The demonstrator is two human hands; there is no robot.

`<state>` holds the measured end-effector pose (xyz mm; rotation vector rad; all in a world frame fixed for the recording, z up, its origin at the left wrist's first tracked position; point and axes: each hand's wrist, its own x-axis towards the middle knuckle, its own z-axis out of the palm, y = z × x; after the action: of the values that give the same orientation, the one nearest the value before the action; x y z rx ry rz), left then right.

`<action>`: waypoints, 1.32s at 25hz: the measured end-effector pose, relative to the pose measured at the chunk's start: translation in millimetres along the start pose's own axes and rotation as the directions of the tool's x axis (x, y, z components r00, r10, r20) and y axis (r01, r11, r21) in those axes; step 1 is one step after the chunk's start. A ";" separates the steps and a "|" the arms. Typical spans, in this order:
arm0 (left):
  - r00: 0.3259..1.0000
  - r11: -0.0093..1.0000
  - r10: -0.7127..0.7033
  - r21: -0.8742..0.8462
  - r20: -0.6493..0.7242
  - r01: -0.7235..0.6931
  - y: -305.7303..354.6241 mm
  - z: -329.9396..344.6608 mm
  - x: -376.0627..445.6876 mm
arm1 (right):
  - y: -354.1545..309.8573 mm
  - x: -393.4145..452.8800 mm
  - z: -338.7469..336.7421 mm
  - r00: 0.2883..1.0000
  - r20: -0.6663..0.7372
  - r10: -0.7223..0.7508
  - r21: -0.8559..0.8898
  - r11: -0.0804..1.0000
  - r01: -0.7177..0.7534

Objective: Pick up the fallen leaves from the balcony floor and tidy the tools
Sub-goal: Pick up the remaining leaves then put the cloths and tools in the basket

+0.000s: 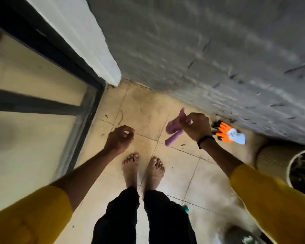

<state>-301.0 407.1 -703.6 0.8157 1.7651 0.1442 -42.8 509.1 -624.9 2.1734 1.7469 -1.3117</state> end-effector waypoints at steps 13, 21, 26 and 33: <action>0.908 0.692 0.416 -0.634 -0.042 -0.346 280.2 -131.1 -404.5 | -153.2 -322.0 -275.6 0.827 -0.453 -0.333 0.281 0.827 0.487; 0.737 0.568 0.668 -0.570 -0.103 -0.594 344.6 -176.9 -574.6 | -241.1 -517.2 -291.8 0.534 -0.606 -0.589 -0.012 0.678 0.735; 0.554 0.463 0.832 -0.596 0.035 -0.656 317.6 -220.1 -632.5 | -264.2 -600.2 -286.6 0.485 -0.738 -0.468 0.073 0.659 0.748; 0.313 0.293 0.948 -0.231 -0.056 -0.928 288.7 -193.6 -694.0 | -252.8 -672.2 -271.2 0.700 -0.640 -0.315 0.482 0.546 0.686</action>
<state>-251.8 274.1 59.5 1.5964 0.8916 1.0798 -95.0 221.5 84.9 2.6431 2.6060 -1.9646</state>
